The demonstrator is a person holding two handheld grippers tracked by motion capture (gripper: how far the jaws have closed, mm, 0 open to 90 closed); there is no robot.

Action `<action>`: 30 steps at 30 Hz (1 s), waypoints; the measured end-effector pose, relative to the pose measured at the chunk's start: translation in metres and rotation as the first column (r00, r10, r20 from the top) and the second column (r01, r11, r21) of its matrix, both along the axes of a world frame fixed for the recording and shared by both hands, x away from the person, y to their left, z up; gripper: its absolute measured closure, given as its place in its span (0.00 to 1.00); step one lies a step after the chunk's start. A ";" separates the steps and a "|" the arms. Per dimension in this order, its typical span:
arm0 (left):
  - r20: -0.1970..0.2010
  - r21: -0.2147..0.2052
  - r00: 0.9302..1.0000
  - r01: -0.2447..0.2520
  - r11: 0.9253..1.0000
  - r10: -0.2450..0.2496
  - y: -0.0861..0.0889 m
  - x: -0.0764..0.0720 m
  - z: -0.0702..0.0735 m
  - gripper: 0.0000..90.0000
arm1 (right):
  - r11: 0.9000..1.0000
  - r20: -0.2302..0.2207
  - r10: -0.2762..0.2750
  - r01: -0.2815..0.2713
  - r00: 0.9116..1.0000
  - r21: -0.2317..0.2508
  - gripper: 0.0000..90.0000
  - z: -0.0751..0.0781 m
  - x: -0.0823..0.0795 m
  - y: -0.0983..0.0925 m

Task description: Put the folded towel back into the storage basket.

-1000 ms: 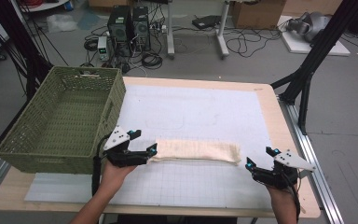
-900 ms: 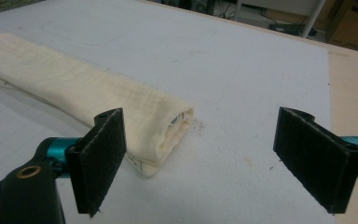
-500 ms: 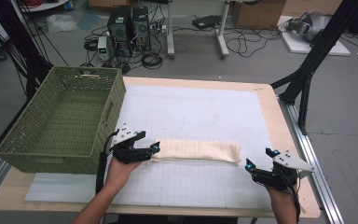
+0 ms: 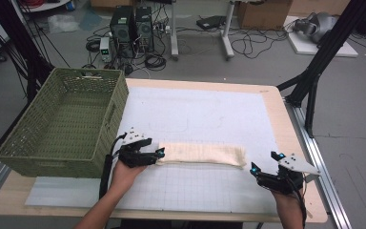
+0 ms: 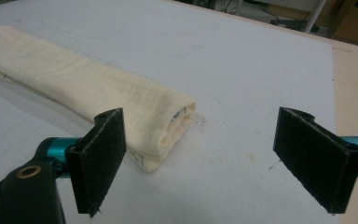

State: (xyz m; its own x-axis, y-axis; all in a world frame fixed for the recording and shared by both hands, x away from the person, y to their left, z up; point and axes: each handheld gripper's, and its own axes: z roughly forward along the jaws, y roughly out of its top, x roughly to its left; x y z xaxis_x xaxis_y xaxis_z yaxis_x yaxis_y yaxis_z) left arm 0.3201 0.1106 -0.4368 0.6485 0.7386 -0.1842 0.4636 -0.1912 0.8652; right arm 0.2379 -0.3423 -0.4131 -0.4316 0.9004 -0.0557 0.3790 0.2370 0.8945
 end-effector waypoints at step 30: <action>-0.063 0.131 0.990 0.135 0.982 -0.128 -0.016 -0.002 -0.014 0.88 | 1.000 -0.008 0.014 -0.014 1.000 -0.007 0.18 -0.002 0.002 0.002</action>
State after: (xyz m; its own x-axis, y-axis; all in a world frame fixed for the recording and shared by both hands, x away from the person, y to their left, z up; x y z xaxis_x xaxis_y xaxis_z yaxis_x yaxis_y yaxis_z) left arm 0.3181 0.0943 -0.4509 0.7333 0.6680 -0.1263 0.4719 -0.3664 0.8020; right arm 0.2400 -0.3403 -0.4149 -0.4443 0.8940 -0.0587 0.3830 0.2488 0.8896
